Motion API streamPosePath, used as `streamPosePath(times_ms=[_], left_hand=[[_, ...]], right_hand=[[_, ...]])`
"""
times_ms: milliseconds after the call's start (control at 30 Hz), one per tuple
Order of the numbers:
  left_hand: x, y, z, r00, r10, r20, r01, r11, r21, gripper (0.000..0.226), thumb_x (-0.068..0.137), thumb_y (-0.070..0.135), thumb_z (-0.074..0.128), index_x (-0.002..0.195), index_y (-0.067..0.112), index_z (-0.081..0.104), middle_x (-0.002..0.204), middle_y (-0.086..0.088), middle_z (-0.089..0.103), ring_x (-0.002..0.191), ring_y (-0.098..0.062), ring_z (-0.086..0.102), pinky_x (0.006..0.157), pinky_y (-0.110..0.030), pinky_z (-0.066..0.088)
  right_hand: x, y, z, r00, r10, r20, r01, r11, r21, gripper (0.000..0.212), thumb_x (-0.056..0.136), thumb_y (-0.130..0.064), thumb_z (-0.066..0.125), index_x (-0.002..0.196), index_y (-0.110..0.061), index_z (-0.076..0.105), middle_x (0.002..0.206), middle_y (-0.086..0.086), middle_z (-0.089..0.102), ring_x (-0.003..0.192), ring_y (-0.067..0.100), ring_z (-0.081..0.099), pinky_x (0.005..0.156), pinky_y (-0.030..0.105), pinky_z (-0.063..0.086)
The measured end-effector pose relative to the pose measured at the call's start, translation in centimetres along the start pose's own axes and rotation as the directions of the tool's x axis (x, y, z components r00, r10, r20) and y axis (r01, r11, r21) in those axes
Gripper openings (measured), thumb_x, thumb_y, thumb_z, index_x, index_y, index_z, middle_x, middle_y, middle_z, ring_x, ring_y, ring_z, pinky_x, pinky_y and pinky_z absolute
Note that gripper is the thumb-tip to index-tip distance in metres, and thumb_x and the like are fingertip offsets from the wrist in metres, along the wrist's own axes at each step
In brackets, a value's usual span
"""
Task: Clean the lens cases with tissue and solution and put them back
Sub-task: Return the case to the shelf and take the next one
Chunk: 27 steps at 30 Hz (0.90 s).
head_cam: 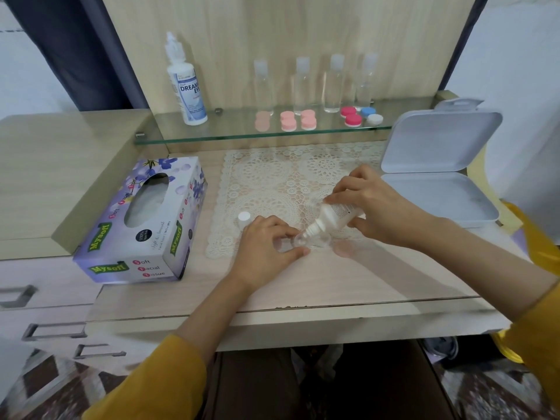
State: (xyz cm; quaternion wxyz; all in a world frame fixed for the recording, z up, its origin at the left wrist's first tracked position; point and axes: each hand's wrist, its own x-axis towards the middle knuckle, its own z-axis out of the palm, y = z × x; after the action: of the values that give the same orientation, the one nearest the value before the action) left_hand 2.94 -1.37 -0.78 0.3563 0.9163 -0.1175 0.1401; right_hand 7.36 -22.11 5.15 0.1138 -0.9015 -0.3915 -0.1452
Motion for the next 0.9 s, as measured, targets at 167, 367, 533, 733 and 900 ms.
streamPosePath(times_ms=[167, 367, 533, 733, 900], left_hand=[[0.0, 0.0, -0.1, 1.0, 0.001, 0.007, -0.001, 1.0, -0.004, 0.024, 0.066, 0.033, 0.08, 0.086, 0.021, 0.073, 0.087, 0.006, 0.063, 0.084, -0.011, 0.049, 0.077, -0.015, 0.033], [0.0, 0.1, -0.1, 1.0, -0.005, 0.006, 0.005, 1.0, -0.005, 0.024, 0.067, 0.034, 0.079, 0.086, 0.021, 0.073, 0.086, 0.009, 0.061, 0.083, -0.01, 0.047, 0.077, -0.014, 0.031], [-0.1, 0.1, -0.1, 1.0, -0.006, 0.008, 0.006, 1.0, 0.002, 0.024, 0.067, 0.035, 0.079, 0.087, 0.022, 0.073, 0.086, 0.009, 0.061, 0.083, -0.008, 0.046, 0.077, -0.012, 0.03], [-0.1, 0.0, -0.1, 1.0, -0.004, 0.005, 0.004, 1.0, -0.004, 0.025, 0.067, 0.035, 0.079, 0.087, 0.023, 0.073, 0.085, 0.011, 0.059, 0.082, -0.006, 0.045, 0.076, -0.012, 0.03], [0.0, 0.1, -0.1, 1.0, -0.002, 0.006, 0.002, 1.0, 0.013, 0.025, 0.066, 0.034, 0.079, 0.088, 0.023, 0.073, 0.086, 0.01, 0.061, 0.082, -0.009, 0.047, 0.075, -0.009, 0.029]], right_hand=[[0.0, -0.1, 0.0, 1.0, 0.011, 0.007, -0.011, 1.0, 0.008, 0.051, 0.058, 0.007, 0.079, 0.106, -0.006, 0.068, 0.095, 0.007, 0.064, 0.088, 0.034, 0.046, 0.07, 0.036, 0.042], [0.0, -0.1, -0.1, 1.0, 0.019, 0.009, -0.019, 1.0, 0.008, 0.05, 0.057, 0.008, 0.078, 0.104, -0.007, 0.069, 0.093, 0.007, 0.065, 0.086, 0.034, 0.046, 0.068, 0.037, 0.042], [-0.2, -0.2, -0.2, 0.999, 0.037, 0.02, -0.037, 0.999, 0.006, 0.049, 0.062, 0.006, 0.076, 0.108, -0.007, 0.067, 0.096, 0.007, 0.064, 0.089, 0.03, 0.044, 0.073, 0.03, 0.034], [-0.7, 0.0, -0.1, 0.988, 0.128, 0.083, -0.132, 0.99, 0.045, 0.054, 0.076, -0.007, 0.071, 0.126, -0.015, 0.055, 0.115, 0.0, 0.056, 0.104, 0.021, 0.036, 0.086, 0.021, 0.026], [-1.3, 0.1, -0.4, 0.982, 0.178, 0.059, -0.184, 0.978, 0.102, 0.055, 0.072, -0.006, 0.074, 0.124, -0.015, 0.057, 0.113, 0.001, 0.059, 0.103, 0.023, 0.04, 0.086, 0.022, 0.028]])
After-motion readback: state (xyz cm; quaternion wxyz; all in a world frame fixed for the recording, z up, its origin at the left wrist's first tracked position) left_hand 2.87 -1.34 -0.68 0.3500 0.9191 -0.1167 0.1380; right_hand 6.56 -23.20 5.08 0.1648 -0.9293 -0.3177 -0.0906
